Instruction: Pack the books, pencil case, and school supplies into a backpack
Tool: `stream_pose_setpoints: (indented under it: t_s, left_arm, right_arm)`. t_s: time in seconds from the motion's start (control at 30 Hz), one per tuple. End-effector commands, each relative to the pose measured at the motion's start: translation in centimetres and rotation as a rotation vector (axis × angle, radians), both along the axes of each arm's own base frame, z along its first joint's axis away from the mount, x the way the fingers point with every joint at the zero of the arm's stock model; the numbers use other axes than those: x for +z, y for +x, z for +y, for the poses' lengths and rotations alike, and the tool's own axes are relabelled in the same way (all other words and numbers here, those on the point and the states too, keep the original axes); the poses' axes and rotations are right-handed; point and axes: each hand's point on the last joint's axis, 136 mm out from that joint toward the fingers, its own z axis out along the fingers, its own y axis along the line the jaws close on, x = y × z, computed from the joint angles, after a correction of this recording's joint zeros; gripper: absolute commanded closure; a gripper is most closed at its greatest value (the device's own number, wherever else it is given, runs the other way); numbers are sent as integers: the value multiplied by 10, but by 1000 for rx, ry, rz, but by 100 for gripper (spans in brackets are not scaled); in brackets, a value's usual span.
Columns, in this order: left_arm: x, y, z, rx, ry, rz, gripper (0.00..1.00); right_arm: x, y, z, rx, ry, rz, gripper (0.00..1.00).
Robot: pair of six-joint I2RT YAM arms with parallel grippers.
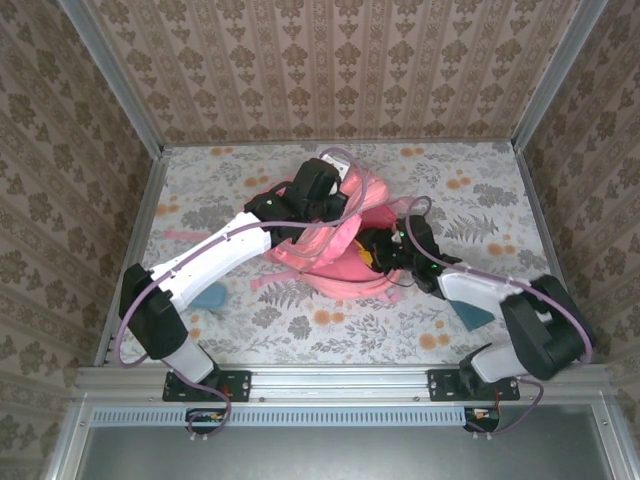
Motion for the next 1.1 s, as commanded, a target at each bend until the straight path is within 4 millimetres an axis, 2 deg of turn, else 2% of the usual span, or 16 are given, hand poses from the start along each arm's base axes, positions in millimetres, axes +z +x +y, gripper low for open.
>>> stream_pose_setpoints:
  t_s: [0.0,0.13,0.27,0.4,0.57,0.7,0.8,0.93,1.07]
  left_arm:
    - [8,17,-11,-3,-81,-2,99]
    - [-15,17,-36,-84,-73,90,99]
    - [-38,16,-58,-142,-74,164,100]
    - [-55,7,-77,-209,-79,223,100]
    - [-71,10,-76,-177,-55,243,100]
    - [-79,9,-78,-179,-48,268,100]
    - [-81,7,-81,-195,-51,285,100]
    - [-81,4,-82,-207,-51,298,100]
    - [-84,1,-80,-204,-42,312,100]
  right_arm:
    - [-14,-17,-57,-129,-150,41,53]
    - [-2,-33,-98,-185,-263,11,50]
    - [16,-39,-114,-192,-287,-42,39]
    - [30,-35,-105,-150,-234,-76,36]
    - [31,-30,-100,-149,-205,-51,47]
    - [43,-28,-100,-143,-208,-107,41]
    - [44,-23,-86,-77,-169,-104,38]
    - [34,-12,-71,-23,-114,-58,46]
    - [30,-4,-66,-4,-110,-45,54]
